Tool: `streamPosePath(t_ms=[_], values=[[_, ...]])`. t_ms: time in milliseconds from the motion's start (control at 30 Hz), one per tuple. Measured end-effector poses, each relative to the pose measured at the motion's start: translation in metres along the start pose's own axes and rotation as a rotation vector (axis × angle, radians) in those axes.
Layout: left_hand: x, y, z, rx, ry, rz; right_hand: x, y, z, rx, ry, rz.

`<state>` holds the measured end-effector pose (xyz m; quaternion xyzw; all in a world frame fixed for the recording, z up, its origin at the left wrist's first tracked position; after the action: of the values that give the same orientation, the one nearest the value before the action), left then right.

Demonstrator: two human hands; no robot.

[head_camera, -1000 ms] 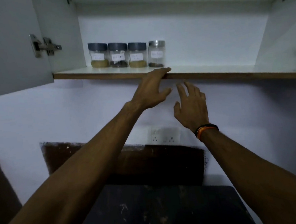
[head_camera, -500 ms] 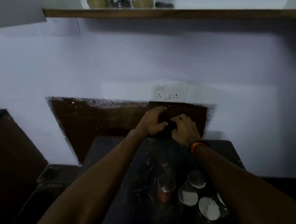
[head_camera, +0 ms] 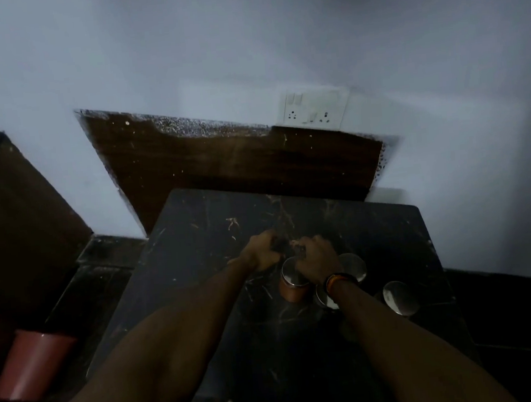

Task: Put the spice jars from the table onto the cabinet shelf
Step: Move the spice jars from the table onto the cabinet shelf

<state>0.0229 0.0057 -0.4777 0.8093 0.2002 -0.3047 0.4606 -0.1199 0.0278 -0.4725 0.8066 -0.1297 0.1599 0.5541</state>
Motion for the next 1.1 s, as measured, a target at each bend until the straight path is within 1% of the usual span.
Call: streamPosePath(t_ms=[167, 267, 433, 567, 733, 833, 900, 1000, 1100], values=[[0.024, -0.025, -0.007, 0.066, 0.05, -0.011, -0.005, -0.037, -0.008, 0.085, -0.042, -0.033], [0.034, -0.032, -0.013, 0.087, 0.087, -0.056, -0.005, -0.044, -0.006, 0.054, -0.04, -0.126], [0.048, -0.04, -0.022, 0.086, 0.114, -0.122, -0.003, -0.044, -0.004, -0.019, -0.015, -0.185], [0.062, -0.044, -0.031, 0.06, 0.169, -0.221, 0.0, -0.047, 0.0, -0.002, -0.006, -0.212], [0.084, -0.039, -0.039, -0.061, 0.259, -0.467, 0.004, -0.044, -0.001, 0.101, 0.012, -0.043], [0.094, -0.042, -0.047, -0.097, 0.332, -0.636, 0.014, -0.035, 0.0, 0.11, 0.104, 0.077], [0.1, -0.047, -0.053, -0.097, 0.39, -0.749, 0.024, -0.03, 0.0, 0.162, 0.166, 0.132], [0.099, -0.062, -0.062, -0.055, 0.448, -1.05, 0.04, -0.023, -0.002, 0.283, 0.234, 0.189], [0.094, -0.075, -0.067, -0.019, 0.479, -1.393, 0.056, -0.01, -0.005, 0.349, 0.298, 0.26]])
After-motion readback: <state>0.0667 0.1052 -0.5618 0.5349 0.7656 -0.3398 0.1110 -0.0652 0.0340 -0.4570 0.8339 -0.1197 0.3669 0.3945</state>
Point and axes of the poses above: each hand's wrist, its own z-axis towards the middle knuckle, its own y-axis out of the back of the hand, x = y × z, the point moved 8 cm from there along z, towards the middle knuckle, and after that the axes turned 5 degrees about x, right-handed, at the moved point
